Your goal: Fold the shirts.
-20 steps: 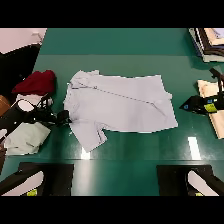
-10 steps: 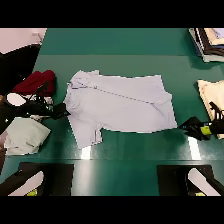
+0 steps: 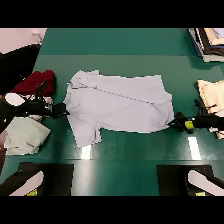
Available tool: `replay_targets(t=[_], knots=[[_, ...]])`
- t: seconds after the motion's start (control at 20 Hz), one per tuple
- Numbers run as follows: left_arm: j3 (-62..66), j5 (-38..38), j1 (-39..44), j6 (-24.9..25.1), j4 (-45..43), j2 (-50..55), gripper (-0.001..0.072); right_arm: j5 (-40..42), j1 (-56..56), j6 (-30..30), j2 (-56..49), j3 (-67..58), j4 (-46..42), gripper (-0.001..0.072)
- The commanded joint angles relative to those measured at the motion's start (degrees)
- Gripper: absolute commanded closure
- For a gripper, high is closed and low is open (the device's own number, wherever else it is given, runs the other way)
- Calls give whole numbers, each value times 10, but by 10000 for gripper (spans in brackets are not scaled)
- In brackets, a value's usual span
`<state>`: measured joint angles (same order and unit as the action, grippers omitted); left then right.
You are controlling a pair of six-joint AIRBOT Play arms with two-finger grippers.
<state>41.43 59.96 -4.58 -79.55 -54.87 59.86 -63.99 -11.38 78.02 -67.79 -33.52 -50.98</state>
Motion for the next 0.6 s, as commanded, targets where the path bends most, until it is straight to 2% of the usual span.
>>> replay_targets(t=[0.0,0.2,0.35,0.55], knots=[[8,19,0,1,-27,-21,688,-5,49,-1,-24,-44,-28,700],[118,77,0,-30,-91,-122,688,-64,54,-1,68,-146,-47,701],[282,134,0,-32,-96,-177,687,-98,35,-1,155,-277,-46,701],[522,162,0,-72,-95,-200,687,-106,-1,-1,244,-450,-47,701]])
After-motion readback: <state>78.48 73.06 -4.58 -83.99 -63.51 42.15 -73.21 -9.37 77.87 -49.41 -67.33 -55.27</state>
